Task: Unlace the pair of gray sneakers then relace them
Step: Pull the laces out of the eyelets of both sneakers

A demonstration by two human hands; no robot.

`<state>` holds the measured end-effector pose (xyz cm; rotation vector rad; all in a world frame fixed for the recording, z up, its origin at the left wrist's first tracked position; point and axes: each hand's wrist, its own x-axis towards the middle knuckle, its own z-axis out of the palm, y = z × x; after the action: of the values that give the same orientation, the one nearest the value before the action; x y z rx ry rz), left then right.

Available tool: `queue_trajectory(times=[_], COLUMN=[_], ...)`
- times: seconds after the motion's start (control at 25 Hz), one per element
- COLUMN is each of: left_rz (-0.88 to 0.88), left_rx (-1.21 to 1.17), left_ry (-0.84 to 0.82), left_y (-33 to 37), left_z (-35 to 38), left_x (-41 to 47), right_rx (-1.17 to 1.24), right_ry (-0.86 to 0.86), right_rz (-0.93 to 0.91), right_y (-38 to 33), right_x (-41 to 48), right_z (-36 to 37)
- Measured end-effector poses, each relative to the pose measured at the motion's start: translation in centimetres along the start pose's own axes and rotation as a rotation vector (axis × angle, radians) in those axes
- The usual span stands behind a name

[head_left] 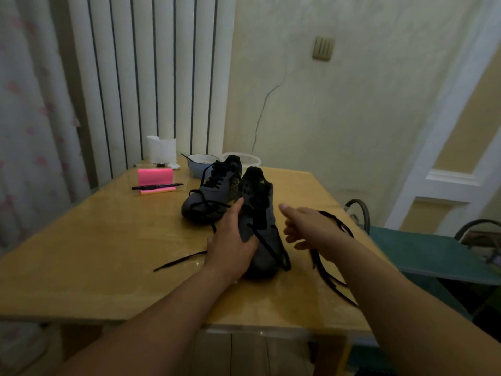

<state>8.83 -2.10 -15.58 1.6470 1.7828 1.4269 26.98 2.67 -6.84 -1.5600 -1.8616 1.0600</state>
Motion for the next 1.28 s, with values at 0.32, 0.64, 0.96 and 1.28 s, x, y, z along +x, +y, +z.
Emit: queue_trajectory(times=[0.32, 0.64, 0.96, 1.28], left_rz=[-0.022, -0.149, -0.132, -0.052], left_rx=[0.006, 0.022, 0.12, 0.046], left_ry=[0.012, 0.029, -0.007, 0.047], left_y=[0.6, 0.3, 0.2, 0.1], left_z=[-0.1, -0.1, 0.0, -0.2], left_x=[-0.2, 0.2, 0.6, 0.2], right_rx=[-0.415, -0.738, 0.446, -0.423], right_ry=[-0.174, 0.127, -0.537, 0.018], right_rz=[-0.243, -0.328, -0.485, -0.129], right_y=[-0.2, -3.8, -6.1, -0.2], right_x=[-0.9, 0.1, -3.9, 1.2], right_z=[-0.3, 4.7, 1.6, 1.6])
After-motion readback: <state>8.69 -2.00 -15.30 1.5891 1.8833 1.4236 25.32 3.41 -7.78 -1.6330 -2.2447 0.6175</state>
